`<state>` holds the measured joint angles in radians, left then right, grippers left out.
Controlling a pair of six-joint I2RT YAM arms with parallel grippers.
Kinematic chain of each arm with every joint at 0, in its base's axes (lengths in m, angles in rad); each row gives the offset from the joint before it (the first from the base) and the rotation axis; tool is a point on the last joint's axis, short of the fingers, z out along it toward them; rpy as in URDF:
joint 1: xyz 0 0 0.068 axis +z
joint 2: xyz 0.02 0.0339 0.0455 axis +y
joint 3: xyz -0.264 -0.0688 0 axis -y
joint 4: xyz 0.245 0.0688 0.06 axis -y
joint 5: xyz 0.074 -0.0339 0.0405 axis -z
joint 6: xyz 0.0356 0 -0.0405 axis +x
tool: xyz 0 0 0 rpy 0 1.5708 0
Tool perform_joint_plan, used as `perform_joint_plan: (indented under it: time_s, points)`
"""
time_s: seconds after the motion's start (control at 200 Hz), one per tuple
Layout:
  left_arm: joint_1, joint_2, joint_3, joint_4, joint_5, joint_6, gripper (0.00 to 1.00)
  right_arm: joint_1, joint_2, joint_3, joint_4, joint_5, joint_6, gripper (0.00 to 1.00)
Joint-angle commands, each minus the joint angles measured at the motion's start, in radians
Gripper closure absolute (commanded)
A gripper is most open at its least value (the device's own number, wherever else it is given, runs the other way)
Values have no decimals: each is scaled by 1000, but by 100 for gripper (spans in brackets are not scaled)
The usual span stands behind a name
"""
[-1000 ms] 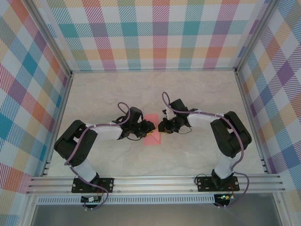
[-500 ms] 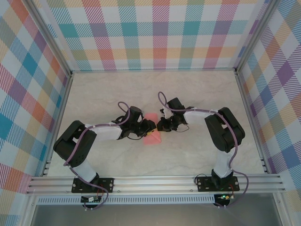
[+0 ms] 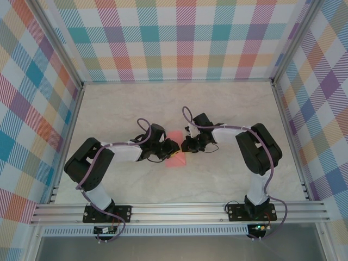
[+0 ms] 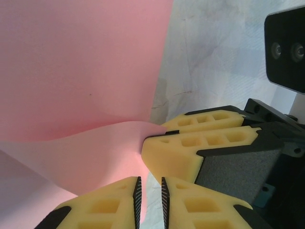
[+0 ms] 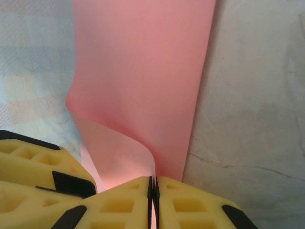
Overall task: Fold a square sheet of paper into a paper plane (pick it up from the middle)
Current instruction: Fold the triangle a second time at the center of the table.
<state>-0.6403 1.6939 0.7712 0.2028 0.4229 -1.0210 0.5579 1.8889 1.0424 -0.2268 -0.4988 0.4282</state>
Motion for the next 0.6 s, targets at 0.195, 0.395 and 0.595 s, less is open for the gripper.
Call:
perform_joint_plan:
  time_s: [0.195,0.395,0.595]
  points:
    - [-9,34,17,-48,-33,27,81,3,35,49,-29,-6,-14,88]
    - [-9,49,23,-55,-39,28,83,4,42,51,-36,-1,-9,88]
    - [-9,43,24,-75,-52,37,83,4,45,56,-39,-4,-9,86]
